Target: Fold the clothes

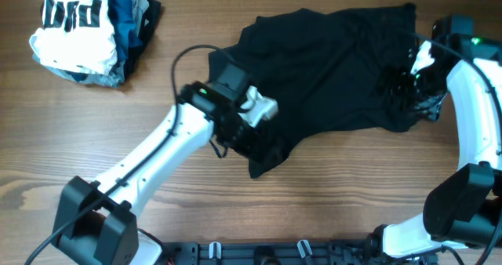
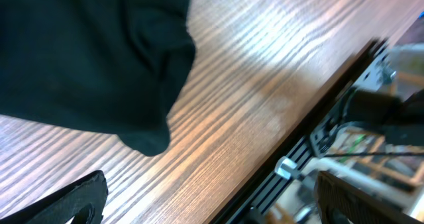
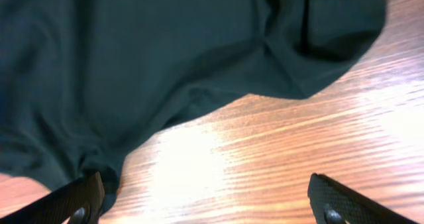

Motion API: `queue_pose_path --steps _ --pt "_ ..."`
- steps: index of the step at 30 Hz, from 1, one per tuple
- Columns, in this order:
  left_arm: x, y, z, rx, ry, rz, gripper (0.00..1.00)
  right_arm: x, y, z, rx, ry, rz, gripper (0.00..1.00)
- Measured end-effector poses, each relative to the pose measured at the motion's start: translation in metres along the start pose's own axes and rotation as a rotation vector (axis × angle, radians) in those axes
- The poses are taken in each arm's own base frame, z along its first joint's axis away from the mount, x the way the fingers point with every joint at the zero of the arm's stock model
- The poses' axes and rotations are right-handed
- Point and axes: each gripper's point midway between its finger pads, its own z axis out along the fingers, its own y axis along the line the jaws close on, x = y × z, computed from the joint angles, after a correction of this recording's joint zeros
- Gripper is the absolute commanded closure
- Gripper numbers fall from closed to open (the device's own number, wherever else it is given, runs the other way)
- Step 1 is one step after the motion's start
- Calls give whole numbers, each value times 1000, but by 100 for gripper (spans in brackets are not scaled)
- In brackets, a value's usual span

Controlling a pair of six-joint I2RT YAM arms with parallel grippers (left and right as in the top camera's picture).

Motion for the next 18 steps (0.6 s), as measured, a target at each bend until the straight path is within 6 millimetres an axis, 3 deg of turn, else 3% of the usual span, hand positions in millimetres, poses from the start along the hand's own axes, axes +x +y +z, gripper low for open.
queue_pose_path --steps 6,12,18 --pt "11 -9 21 -72 65 77 3 8 0 13 -19 25 6 0" --pt "17 26 52 -214 161 63 2 4 3 11 -31 4 1 0" --pt "12 41 70 -281 175 88 2 0 4 11 -35 -14 -2 0"
